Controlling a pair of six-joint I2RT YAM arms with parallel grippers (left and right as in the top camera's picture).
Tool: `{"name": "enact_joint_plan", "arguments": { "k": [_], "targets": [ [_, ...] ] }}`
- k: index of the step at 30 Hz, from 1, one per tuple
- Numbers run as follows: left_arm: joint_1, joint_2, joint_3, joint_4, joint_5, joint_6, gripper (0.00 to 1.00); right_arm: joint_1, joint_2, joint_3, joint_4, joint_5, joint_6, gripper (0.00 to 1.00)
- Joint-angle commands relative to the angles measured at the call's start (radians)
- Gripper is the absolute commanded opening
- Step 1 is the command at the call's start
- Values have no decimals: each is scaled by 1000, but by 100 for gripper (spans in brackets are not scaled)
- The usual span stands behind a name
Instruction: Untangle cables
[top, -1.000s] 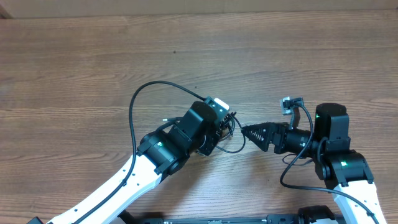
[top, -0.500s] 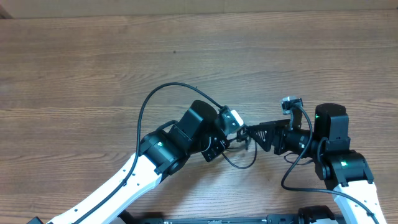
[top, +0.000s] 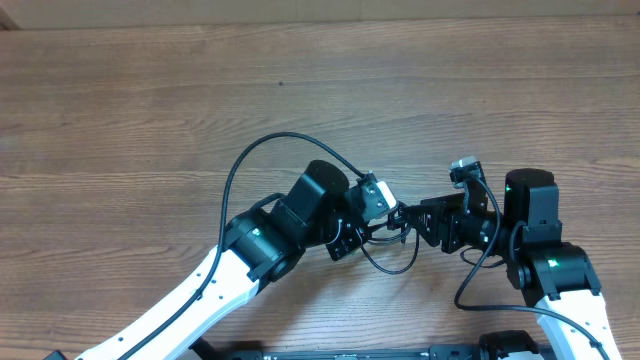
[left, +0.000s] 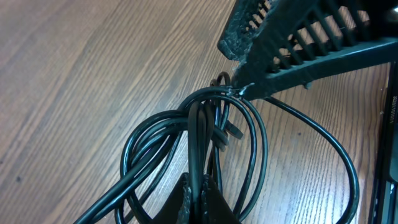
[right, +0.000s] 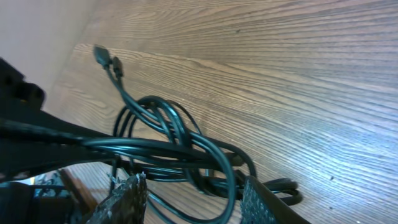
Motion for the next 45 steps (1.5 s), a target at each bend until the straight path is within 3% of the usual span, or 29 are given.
{"name": "enact_joint_plan", "arguments": {
  "k": [1, 7, 13, 30, 37, 45],
  "targets": [
    [5, -59, 19, 17, 20, 40, 4, -2, -7, 33, 3, 21, -26, 48],
    [5, -95, 19, 22, 48, 41, 4, -2, -7, 33, 2, 21, -51, 42],
    [5, -99, 19, 27, 65, 40, 4, -2, -7, 33, 2, 21, -51, 28],
    [5, -99, 19, 124, 82, -18, 4, -2, -6, 33, 2, 10, -51, 20],
    [5, -99, 19, 150, 82, -32, 4, -2, 21, 33, 2, 10, -51, 4],
    [5, -99, 19, 153, 82, -32, 4, -2, 55, 33, 2, 10, -51, 4]
  ]
}}
